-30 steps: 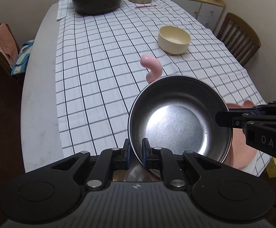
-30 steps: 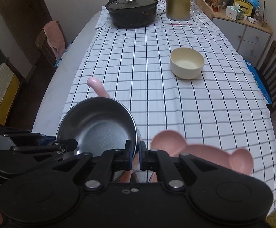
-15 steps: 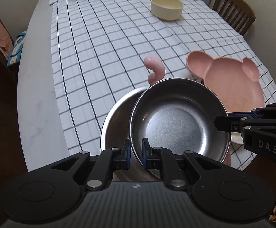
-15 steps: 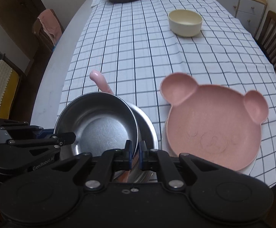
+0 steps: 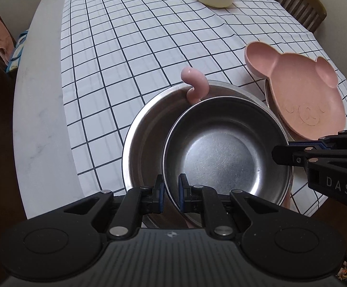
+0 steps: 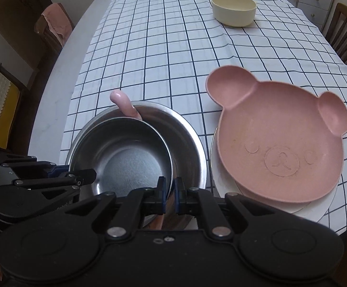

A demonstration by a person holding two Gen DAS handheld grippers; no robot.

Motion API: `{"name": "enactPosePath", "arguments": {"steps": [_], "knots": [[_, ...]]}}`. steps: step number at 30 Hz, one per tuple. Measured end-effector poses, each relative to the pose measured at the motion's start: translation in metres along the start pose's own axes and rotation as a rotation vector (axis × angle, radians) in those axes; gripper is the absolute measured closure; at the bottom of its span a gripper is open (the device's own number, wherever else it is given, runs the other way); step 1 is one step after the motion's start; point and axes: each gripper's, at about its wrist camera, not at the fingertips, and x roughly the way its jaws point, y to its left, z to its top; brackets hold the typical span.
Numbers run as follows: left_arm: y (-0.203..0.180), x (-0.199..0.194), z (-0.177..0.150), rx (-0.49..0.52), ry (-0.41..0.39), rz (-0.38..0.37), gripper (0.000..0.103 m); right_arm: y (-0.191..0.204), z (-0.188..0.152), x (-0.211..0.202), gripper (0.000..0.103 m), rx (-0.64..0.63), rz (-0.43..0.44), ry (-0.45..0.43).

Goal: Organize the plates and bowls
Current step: 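Lower the pink-handled bowl into the large steel bowl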

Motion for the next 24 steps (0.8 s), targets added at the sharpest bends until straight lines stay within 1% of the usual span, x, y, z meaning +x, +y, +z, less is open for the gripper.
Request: {"name": "enactPosePath", "arguments": {"steps": [7, 11, 13, 17, 20, 24], "knots": [[0.001, 0.002, 0.002, 0.004, 0.000, -0.001, 0.092, 0.003, 0.002, 0.002, 0.096, -0.016, -0.007, -0.003], [0.005, 0.004, 0.002, -0.011, 0.009, -0.013, 0.092, 0.001, 0.002, 0.000, 0.095, -0.004, 0.009, -0.001], [0.006, 0.004, 0.001, -0.016, 0.008, -0.020, 0.092, -0.001, 0.003, 0.000, 0.092, 0.005, 0.021, 0.002], [0.006, -0.001, 0.001, -0.013, -0.010, -0.017, 0.092, 0.000, 0.003, -0.002, 0.086, -0.001, 0.015, -0.006], [0.007, -0.005, 0.001, -0.014, -0.020, -0.015, 0.092, -0.001, 0.003, -0.003, 0.084, -0.001, 0.020, -0.005], [0.008, -0.014, 0.000, 0.007, -0.045, 0.000, 0.092, -0.001, 0.002, -0.010, 0.080, -0.009, 0.027, -0.014]]}}
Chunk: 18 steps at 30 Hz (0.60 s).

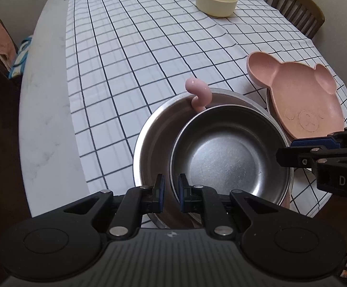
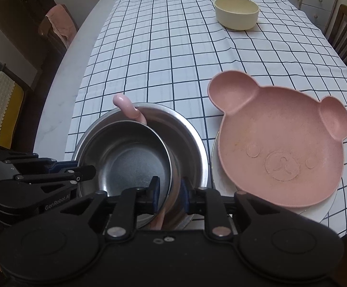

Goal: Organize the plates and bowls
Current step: 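Lower the pink-handled bowl into the large steel bowl, then open both tools and lift them away from the nested bowls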

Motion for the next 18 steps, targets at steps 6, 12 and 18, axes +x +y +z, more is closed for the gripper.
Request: {"name": "enactPosePath", "arguments": {"steps": [6, 12, 18], "knots": [[0.000, -0.020, 0.003, 0.022, -0.052, -0.003, 0.092, 0.003, 0.003, -0.017, 0.073, -0.018, 0.011, -0.037], [-0.005, -0.042, 0.011, 0.038, -0.101, -0.029, 0.091, 0.007, 0.008, -0.036, 0.068, -0.040, 0.019, -0.079], [-0.015, -0.061, 0.026, 0.055, -0.155, -0.050, 0.081, 0.004, 0.017, -0.058, 0.058, -0.056, 0.024, -0.128]]}}
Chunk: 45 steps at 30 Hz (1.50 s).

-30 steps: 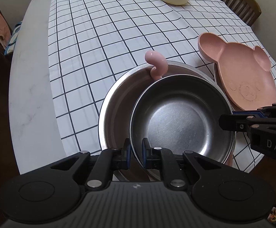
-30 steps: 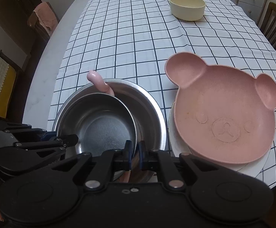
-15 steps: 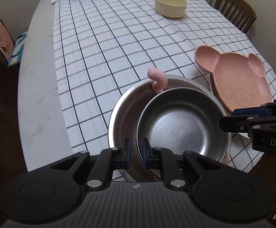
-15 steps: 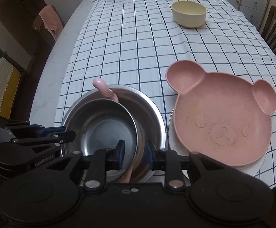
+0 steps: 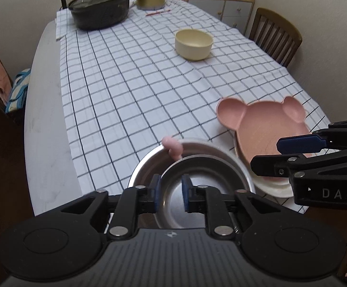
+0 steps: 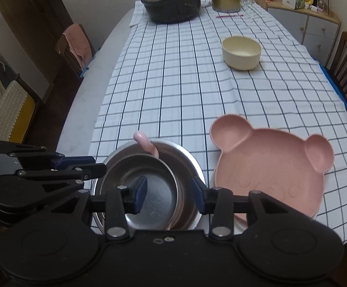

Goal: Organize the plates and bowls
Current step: 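Open both tools and lift them away from the nested bowls, then move both tools to the cream bowl and close them on its rim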

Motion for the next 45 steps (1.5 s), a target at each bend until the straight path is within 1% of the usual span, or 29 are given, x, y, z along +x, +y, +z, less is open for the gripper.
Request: {"name": "enactPosePath", "arguments": {"steps": [1, 2, 3, 4, 5, 8, 9, 10, 11, 12, 13, 16, 18, 21, 27, 33, 40, 45], "knots": [[-0.002, -0.003, 0.004, 0.002, -0.012, -0.002, 0.073, -0.002, 0.003, -0.004, 0.056, -0.002, -0.002, -0.010], [-0.004, -0.004, 0.008, 0.003, -0.024, -0.003, 0.066, -0.004, 0.006, -0.007, 0.052, -0.004, -0.003, -0.020], [-0.005, -0.006, 0.013, 0.002, -0.038, -0.004, 0.061, -0.007, 0.010, -0.011, 0.047, -0.005, -0.004, -0.030], [-0.007, -0.008, 0.018, -0.001, -0.055, -0.003, 0.052, -0.009, 0.014, -0.014, 0.045, -0.005, -0.005, -0.040], [-0.008, -0.009, 0.024, -0.004, -0.070, -0.002, 0.047, -0.013, 0.018, -0.017, 0.041, -0.005, -0.006, -0.050], [-0.012, -0.009, 0.043, -0.012, -0.099, -0.006, 0.047, -0.026, 0.033, -0.025, 0.037, -0.001, -0.013, -0.075], [-0.013, -0.008, 0.049, -0.018, -0.105, -0.005, 0.046, -0.031, 0.038, -0.027, 0.033, 0.004, -0.014, -0.082], [-0.014, -0.007, 0.057, -0.028, -0.113, -0.004, 0.043, -0.036, 0.044, -0.029, 0.031, 0.008, -0.018, -0.091], [-0.015, -0.005, 0.063, -0.039, -0.122, -0.005, 0.038, -0.041, 0.049, -0.030, 0.026, 0.010, -0.025, -0.101], [-0.016, -0.003, 0.070, -0.052, -0.133, -0.002, 0.035, -0.047, 0.055, -0.031, 0.023, 0.012, -0.032, -0.111], [-0.017, 0.000, 0.078, -0.067, -0.145, 0.002, 0.032, -0.052, 0.060, -0.030, 0.022, 0.013, -0.038, -0.118], [-0.021, 0.008, 0.099, -0.096, -0.167, 0.002, 0.031, -0.071, 0.078, -0.028, 0.016, 0.023, -0.046, -0.129], [-0.024, 0.017, 0.114, -0.109, -0.173, 0.011, 0.031, -0.082, 0.089, -0.026, 0.011, 0.020, -0.062, -0.140], [-0.027, 0.032, 0.136, -0.127, -0.175, 0.027, 0.031, -0.100, 0.108, -0.020, 0.006, 0.018, -0.073, -0.152], [-0.032, 0.066, 0.177, -0.158, -0.175, 0.075, 0.031, -0.137, 0.147, -0.002, 0.005, 0.027, -0.081, -0.151], [-0.039, 0.105, 0.215, -0.161, -0.152, 0.119, 0.031, -0.171, 0.184, 0.027, 0.006, 0.018, -0.096, -0.133], [-0.040, 0.147, 0.253, -0.167, -0.122, 0.152, 0.031, -0.198, 0.220, 0.063, 0.006, -0.011, -0.099, -0.104], [-0.035, 0.177, 0.276, -0.166, -0.101, 0.154, 0.031, -0.213, 0.242, 0.091, 0.007, -0.019, -0.089, -0.079]]}}
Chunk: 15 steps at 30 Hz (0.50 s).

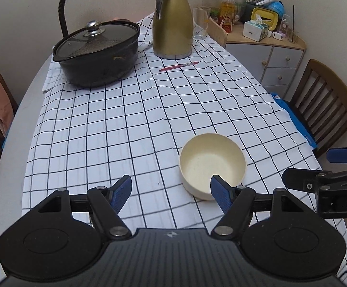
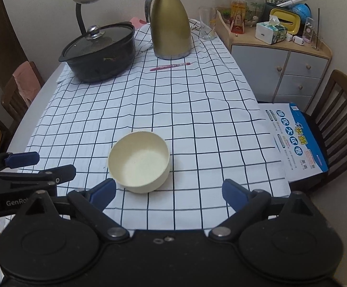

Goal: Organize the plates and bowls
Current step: 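Move both tools to the cream bowl and close them on its rim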

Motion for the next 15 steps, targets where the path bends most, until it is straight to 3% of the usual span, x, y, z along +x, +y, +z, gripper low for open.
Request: {"name": "enactPosePath", "arguments": {"steps": [15], "knots": [[-0.001, 0.101, 0.019, -0.012, 0.099, 0.031, 0.031, -0.009, 0.024, 0.099, 0.022, -0.002, 0.007, 0.125]]}}
